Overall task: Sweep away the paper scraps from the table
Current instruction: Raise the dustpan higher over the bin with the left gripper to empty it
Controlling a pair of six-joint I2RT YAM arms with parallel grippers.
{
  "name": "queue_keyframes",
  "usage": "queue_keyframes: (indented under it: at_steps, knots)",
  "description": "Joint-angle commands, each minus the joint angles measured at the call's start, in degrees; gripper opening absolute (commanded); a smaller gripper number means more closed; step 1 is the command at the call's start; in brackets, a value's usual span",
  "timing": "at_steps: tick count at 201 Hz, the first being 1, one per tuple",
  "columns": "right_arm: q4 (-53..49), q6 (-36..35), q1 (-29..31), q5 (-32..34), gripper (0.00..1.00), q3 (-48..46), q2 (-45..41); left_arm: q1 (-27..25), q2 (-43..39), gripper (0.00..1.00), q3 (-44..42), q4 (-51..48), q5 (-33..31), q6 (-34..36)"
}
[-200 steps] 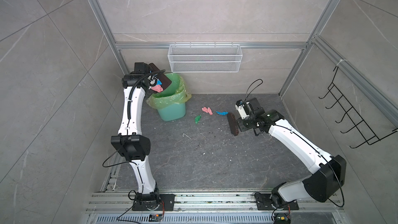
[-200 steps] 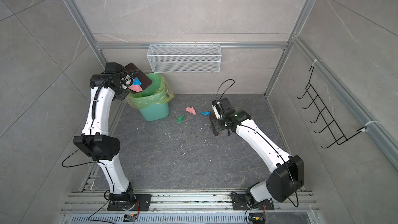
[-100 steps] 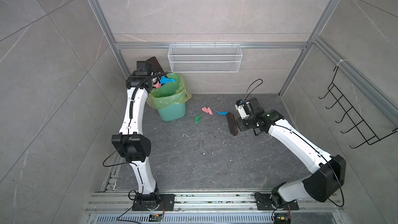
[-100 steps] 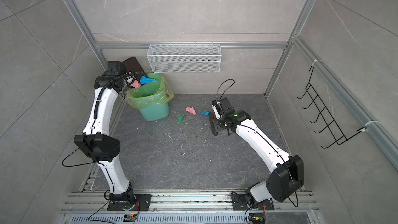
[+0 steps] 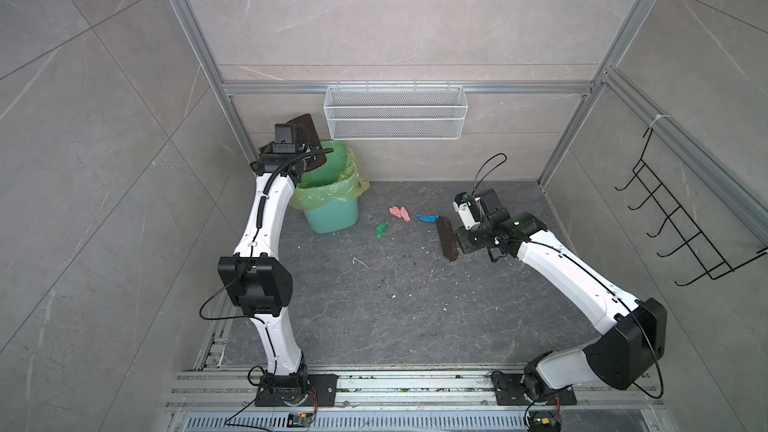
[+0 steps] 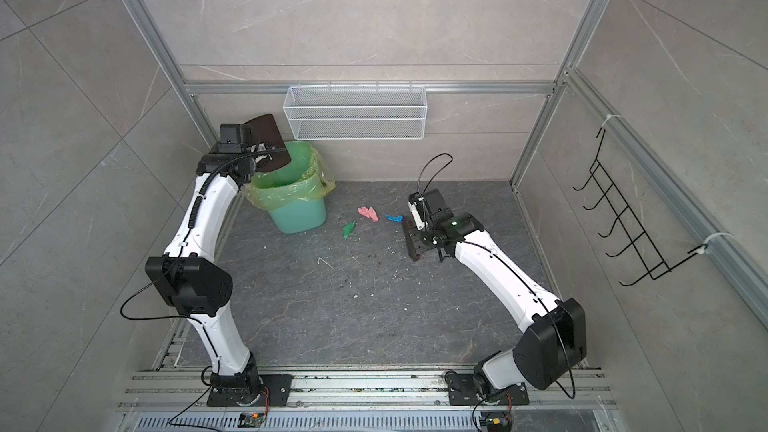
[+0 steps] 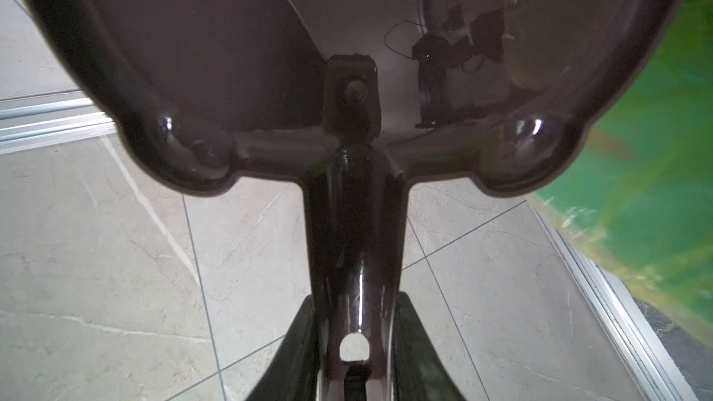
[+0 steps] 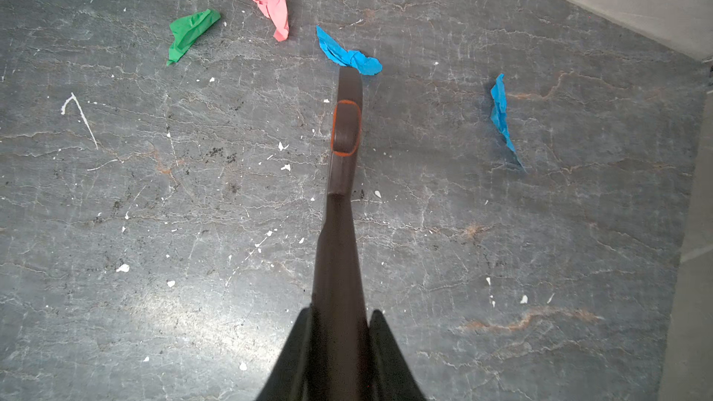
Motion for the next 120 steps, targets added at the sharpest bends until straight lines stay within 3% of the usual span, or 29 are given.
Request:
queue_keyframes:
  at_steps: [1, 32, 52, 87, 120]
  knots:
    - [1.84, 0.17, -0.14, -0.68, 0.0, -0.73, -1.12, 0.01, -5.08, 0.0, 0.26, 3.56, -2.34, 0.48]
    - [1.92, 0.06, -0.17, -0.81, 0.0, -1.16, -1.61, 0.01, -6.1, 0.0, -2.8, 2.33, -2.06, -1.6]
    - [1.79, 0.02, -0.13, -0.81, 0.0, -1.15, -1.85, 0.24, -6.07, 0.0, -1.11, -0.21, -1.23, -7.38]
    - [1.84, -0.06, -0.15, -0.81, 0.0, -1.07, -2.23, 0.6, -3.47, 0.0, 10.27, -15.55, 8.5, -23.88]
    - [2.4, 0.05, -0.17, -2.5, 0.0, -0.77, -1.92, 0.63, -4.57, 0.0, 10.62, -22.25, 17.29, -31.93]
